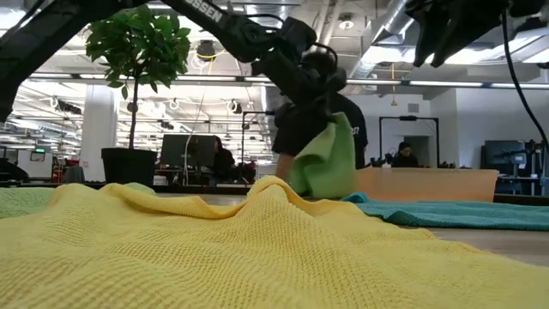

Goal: Fold microfiber towels
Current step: Put the green microfiber towel into the orange bin

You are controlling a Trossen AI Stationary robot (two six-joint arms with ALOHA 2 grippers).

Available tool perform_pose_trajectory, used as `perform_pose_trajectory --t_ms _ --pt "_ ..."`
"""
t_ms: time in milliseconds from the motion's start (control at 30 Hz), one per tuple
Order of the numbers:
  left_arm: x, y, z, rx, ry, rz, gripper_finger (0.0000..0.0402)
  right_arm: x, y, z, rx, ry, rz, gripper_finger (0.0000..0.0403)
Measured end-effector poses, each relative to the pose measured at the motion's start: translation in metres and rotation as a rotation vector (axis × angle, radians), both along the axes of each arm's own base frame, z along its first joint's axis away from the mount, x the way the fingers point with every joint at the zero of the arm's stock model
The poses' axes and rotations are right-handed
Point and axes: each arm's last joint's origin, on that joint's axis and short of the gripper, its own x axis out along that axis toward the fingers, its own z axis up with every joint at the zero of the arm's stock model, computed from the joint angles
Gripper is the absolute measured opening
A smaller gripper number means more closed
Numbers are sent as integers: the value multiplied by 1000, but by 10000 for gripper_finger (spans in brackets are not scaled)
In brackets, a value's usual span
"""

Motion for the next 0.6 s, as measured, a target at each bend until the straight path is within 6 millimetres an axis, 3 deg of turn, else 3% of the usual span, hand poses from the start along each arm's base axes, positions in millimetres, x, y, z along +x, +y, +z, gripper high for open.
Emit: perform_pose_trajectory --t_ms 267,600 --pt "5 -2 8 -19 -123 24 0 -2 0 0 -1 11 -7 211" --pt "8 -12 7 18 -88 -21 0 -2 -1 0 -33 3 -20 211"
